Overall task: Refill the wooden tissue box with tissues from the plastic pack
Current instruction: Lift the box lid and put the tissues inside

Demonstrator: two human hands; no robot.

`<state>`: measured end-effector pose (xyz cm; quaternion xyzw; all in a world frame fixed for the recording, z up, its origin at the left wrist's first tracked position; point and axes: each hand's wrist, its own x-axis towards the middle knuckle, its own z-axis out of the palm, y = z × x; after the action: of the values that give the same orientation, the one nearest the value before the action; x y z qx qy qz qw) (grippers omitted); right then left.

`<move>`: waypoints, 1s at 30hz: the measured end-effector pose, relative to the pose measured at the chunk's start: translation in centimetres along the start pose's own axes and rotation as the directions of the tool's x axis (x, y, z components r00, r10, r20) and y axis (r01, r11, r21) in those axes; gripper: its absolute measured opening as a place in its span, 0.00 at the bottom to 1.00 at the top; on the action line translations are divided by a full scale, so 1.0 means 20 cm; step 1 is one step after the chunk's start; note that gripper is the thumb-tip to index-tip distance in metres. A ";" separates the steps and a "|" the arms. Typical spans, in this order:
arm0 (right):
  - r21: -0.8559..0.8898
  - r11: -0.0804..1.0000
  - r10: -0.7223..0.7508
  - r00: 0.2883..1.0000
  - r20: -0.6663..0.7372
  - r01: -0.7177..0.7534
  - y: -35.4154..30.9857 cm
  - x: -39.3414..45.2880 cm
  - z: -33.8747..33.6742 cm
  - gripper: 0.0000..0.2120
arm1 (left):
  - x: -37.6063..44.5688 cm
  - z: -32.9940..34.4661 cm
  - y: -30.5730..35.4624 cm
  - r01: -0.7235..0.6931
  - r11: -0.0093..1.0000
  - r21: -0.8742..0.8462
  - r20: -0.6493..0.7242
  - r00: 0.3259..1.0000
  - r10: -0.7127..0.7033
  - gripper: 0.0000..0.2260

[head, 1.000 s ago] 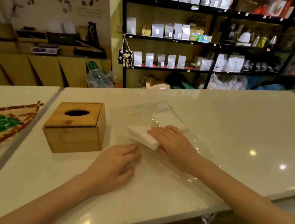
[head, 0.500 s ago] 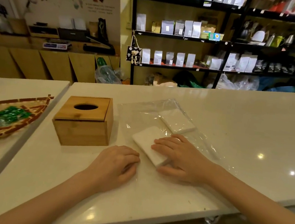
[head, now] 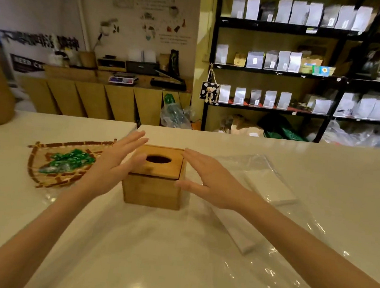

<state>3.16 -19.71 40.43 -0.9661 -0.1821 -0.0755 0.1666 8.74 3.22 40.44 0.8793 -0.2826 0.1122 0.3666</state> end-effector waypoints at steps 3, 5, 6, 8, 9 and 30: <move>-0.046 0.999 0.019 0.995 0.096 -0.014 -0.02 0.09 0.03 0.39 | 0.01 -0.04 -0.10 0.149 0.987 0.059 0.177 0.972 -0.157 0.48; -0.050 0.998 0.034 0.991 0.126 -0.028 -0.02 0.13 0.05 0.41 | 0.01 -0.03 -0.13 0.194 0.978 0.072 0.248 0.947 -0.206 0.48; -0.053 0.998 0.037 0.991 0.132 -0.030 -0.01 0.14 0.05 0.41 | 0.01 -0.02 -0.14 0.202 0.977 0.073 0.255 0.943 -0.214 0.47; -0.067 0.997 0.034 0.991 0.130 -0.025 0.00 0.15 0.06 0.40 | 0.01 -0.02 -0.15 0.199 0.977 0.080 0.255 0.943 -0.213 0.48; -0.076 0.997 0.028 0.992 0.123 -0.018 0.00 0.15 0.07 0.39 | 0.01 -0.02 -0.16 0.195 0.977 0.084 0.256 0.944 -0.211 0.50; 0.434 0.898 0.132 0.984 -0.117 -0.068 0.07 0.35 -0.07 0.18 | 0.26 -0.06 -0.02 0.324 0.944 -0.057 -0.030 0.945 -0.326 0.17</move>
<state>10.06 -19.03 42.80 -0.9059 -0.1318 -0.0944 0.3911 13.26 2.06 43.19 0.9018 -0.1295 0.0601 0.4079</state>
